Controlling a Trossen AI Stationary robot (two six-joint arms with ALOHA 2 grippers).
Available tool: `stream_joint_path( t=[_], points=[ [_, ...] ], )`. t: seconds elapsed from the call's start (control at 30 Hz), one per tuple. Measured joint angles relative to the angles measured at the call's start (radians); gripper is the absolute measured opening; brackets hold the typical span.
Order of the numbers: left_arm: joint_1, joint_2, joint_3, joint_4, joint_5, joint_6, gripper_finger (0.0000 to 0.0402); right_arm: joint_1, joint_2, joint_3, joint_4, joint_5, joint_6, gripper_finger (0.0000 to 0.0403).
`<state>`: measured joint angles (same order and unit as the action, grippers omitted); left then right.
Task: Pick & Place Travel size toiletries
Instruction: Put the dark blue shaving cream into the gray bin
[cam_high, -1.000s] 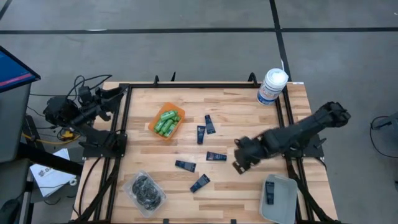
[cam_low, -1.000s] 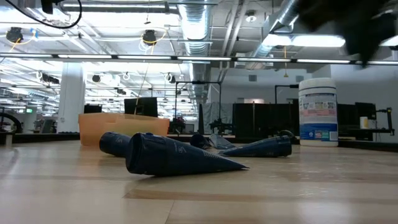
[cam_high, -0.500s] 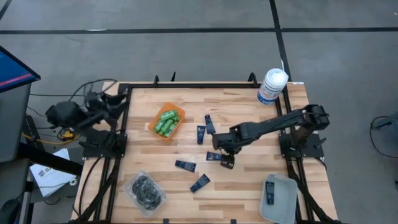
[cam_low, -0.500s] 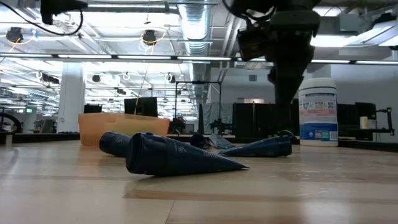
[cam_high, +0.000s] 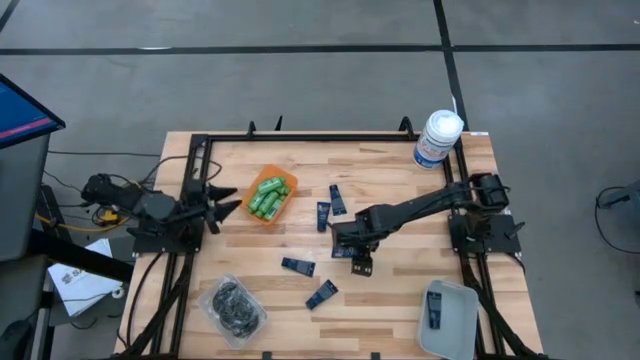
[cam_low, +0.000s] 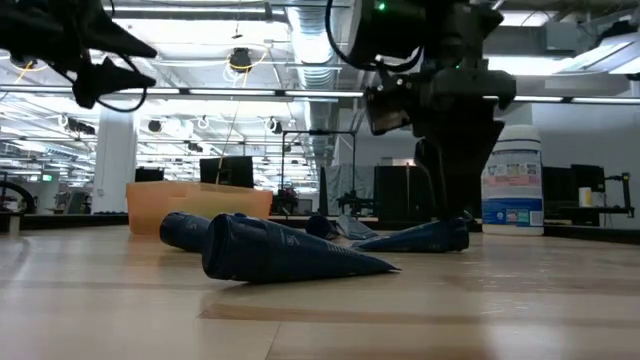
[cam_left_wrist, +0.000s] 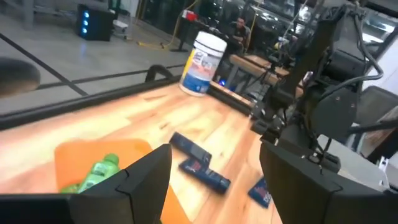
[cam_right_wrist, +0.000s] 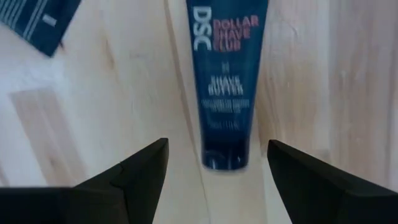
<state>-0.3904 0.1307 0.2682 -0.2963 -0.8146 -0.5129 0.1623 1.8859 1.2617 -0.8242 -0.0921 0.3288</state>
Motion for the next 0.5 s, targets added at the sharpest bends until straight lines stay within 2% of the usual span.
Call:
stream_joint_path(
  t=[0.17,0.3,0.4,0.5],
  points=[
    [0.0,-0.001,-0.089,0.088,0.002,-0.001,0.0241,0.001,0.045,0.0,0.011,0.004,-0.027,0.0265],
    [0.0,-0.001,-0.195,0.229,0.014,-0.001,0.0241,0.001,0.077,0.001,0.029,0.01,-0.049,0.0265],
    [-0.001,0.001,-0.26,0.372,0.04,0.013,0.0241,0.001,0.079,0.001,0.033,0.014,-0.051,0.0265],
    [-0.003,0.001,-0.261,0.399,0.108,0.077,0.0233,-0.005,0.079,0.0,0.041,0.032,-0.049,0.0265]
  ],
)
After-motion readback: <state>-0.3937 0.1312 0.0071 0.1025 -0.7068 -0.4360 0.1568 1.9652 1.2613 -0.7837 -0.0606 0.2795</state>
